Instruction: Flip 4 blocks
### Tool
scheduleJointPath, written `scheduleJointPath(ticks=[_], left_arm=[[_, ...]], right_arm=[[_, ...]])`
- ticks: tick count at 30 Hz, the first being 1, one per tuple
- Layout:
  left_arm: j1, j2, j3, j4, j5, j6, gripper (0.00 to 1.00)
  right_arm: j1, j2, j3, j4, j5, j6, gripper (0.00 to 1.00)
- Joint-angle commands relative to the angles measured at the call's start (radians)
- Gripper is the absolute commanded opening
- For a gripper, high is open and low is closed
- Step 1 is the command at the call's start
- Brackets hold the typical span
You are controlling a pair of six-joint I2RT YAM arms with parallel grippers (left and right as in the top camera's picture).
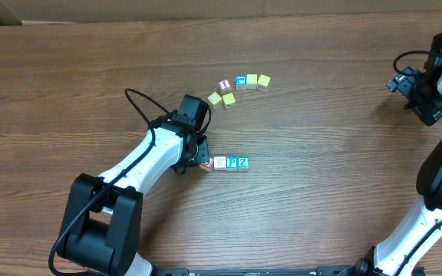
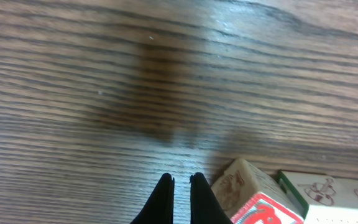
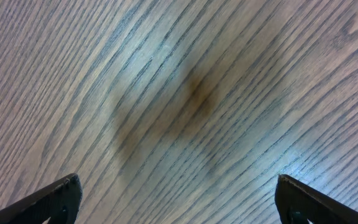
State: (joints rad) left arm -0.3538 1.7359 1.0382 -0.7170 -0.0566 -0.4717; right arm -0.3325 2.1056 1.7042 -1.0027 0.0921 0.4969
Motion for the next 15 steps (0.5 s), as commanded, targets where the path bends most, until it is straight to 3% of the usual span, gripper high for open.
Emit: scheduleJointPath(ticks=[1, 15], left_arm=[[-0.010, 0.011, -0.004, 0.001, 0.047, -0.011, 0.04], [-0.010, 0.011, -0.004, -0.023, 0.105, -0.011, 0.04]], right_arm=[[0.002, -0.009, 0.018, 0.005, -0.001, 0.000, 1.00], [0.002, -0.009, 0.018, 0.005, -0.001, 0.000, 1.00]])
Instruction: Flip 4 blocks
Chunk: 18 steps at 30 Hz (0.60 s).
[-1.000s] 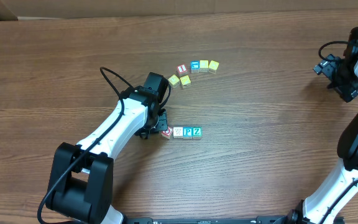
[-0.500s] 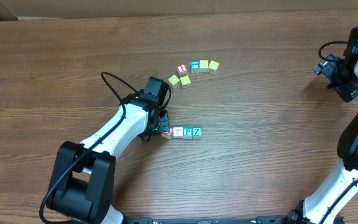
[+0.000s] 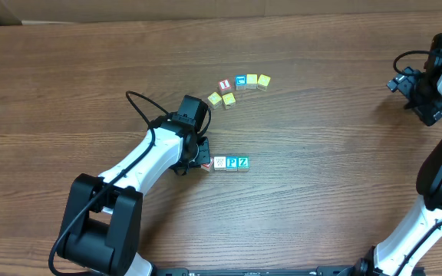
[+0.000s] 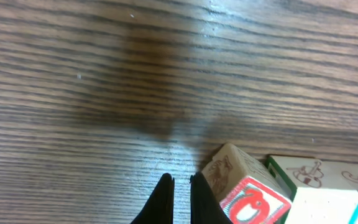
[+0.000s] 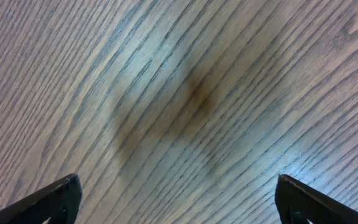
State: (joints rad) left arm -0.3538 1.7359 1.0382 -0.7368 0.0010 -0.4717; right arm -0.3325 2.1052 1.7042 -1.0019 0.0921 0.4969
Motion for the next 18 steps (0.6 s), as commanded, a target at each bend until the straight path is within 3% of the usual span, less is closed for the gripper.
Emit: scheduleJointPath(ticks=[1, 18], left_arm=[[-0.010, 0.011, -0.004, -0.003, 0.055, -0.012, 0.04], [-0.009, 0.011, -0.004, 0.003, 0.063, -0.037, 0.04]], right_arm=[[0.002, -0.008, 0.018, 0.005, -0.001, 0.000, 1.00], [0.002, -0.008, 0.018, 0.005, -0.001, 0.000, 1.00]])
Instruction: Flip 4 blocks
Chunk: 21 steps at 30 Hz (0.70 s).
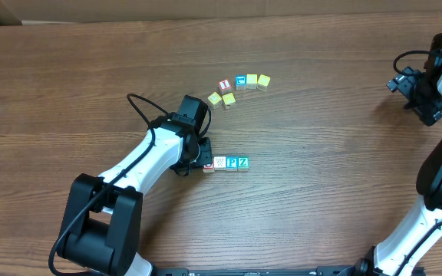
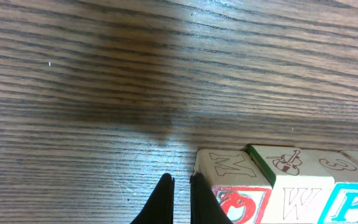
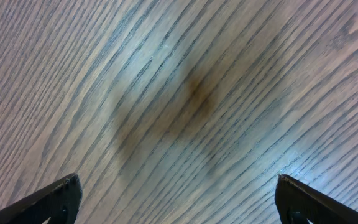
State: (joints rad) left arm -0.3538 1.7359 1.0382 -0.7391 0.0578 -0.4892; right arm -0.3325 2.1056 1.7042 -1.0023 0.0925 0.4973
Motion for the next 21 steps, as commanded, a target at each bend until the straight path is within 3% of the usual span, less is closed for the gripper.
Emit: scheduleJointPath(ticks=[1, 10, 21], left_arm=[[-0.007, 0.011, -0.004, 0.006, -0.008, -0.020, 0.04], [0.044, 0.009, 0.068, 0.014, -0.025, -0.014, 0.04], [0.003, 0.011, 0.098, 0.153, 0.035, 0.018, 0.04]], right_arm=[[0.002, -0.009, 0.018, 0.005, -0.001, 0.000, 1.00], [0.002, -0.009, 0.018, 0.005, -0.001, 0.000, 1.00], [0.002, -0.009, 0.018, 0.060, -0.035, 0.003, 1.00]])
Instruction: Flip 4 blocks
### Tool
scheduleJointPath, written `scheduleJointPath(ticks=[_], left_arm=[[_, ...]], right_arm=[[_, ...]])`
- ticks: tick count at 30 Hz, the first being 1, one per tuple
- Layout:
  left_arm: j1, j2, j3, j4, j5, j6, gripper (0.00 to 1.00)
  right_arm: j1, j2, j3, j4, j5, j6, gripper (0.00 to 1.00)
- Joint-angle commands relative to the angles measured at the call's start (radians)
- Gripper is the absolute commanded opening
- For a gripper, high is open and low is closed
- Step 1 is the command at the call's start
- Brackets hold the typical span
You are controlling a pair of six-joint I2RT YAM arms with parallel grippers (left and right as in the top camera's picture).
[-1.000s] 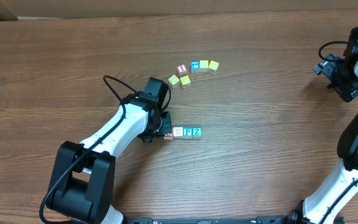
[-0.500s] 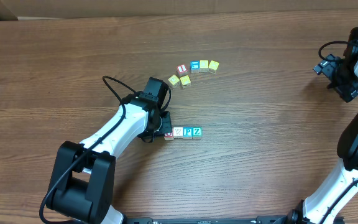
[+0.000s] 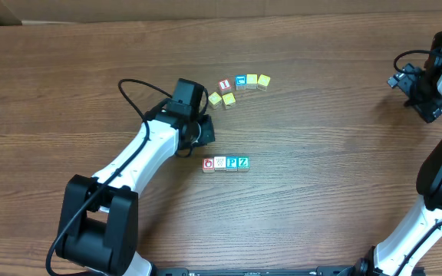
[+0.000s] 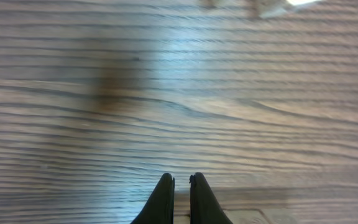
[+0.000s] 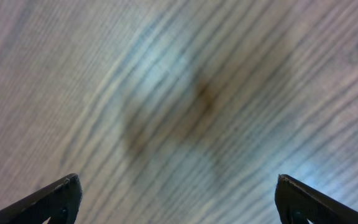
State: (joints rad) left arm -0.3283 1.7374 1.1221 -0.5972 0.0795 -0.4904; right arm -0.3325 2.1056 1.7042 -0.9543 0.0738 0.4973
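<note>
Four blocks lie in a row (image 3: 225, 162) mid-table: a red-O block (image 3: 208, 163), then W, P and Z blocks. My left gripper (image 3: 205, 135) hangs just beyond the row's left end, apart from it. In the left wrist view its fingers (image 4: 182, 180) stand shut with only a sliver between them and hold nothing. A pale edge, probably the row, shows faintly at the bottom (image 4: 253, 218). My right gripper (image 3: 424, 100) is at the far right, wide open (image 5: 179, 186) over bare wood.
A loose cluster of yellow, red and blue blocks (image 3: 240, 86) lies beyond the left gripper, seen blurred at the top of the left wrist view (image 4: 272, 6). The left arm's black cable (image 3: 133, 86) loops over the table.
My left gripper has moved away from the row's left end, toward the far cluster, still shut. The red-O block stays flush in the row. The right wrist view is blurred now.
At first my shut left gripper was against a tilted red block at the row's left end. Then that block was tipped with its red O face showing. By 0.7 s ago it lay square against the W block, and now the gripper stands clear of it.
</note>
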Motion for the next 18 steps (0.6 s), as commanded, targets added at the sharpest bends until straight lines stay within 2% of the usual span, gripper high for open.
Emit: scheduleJointPath(ticks=[1, 4, 7, 11, 13, 15, 18], left_arm=[[-0.024, 0.010, 0.014, 0.012, 0.003, 0.019, 0.04], [-0.016, 0.010, 0.014, -0.006, -0.009, 0.018, 0.04], [0.022, 0.010, 0.034, -0.087, 0.031, 0.003, 0.04], [0.085, 0.010, 0.122, -0.332, 0.073, 0.044, 0.04], [0.095, 0.009, 0.169, -0.478, 0.078, 0.075, 0.04], [0.086, 0.009, 0.183, -0.576, 0.079, 0.085, 0.04], [0.042, 0.009, 0.157, -0.637, 0.075, 0.083, 0.04]], right_arm=[[0.002, -0.009, 0.018, 0.011, -0.017, 0.003, 1.00], [0.002, -0.009, 0.018, 0.008, -0.048, 0.003, 1.00], [0.002, -0.009, 0.018, -0.087, -0.283, 0.003, 1.00], [0.002, -0.009, 0.018, -0.190, -0.496, -0.031, 0.99], [0.011, -0.008, 0.016, -0.217, -0.488, -0.066, 0.93], [0.024, -0.008, 0.016, -0.243, -0.415, -0.080, 0.93], [0.049, -0.008, 0.009, -0.263, -0.307, -0.079, 0.94]])
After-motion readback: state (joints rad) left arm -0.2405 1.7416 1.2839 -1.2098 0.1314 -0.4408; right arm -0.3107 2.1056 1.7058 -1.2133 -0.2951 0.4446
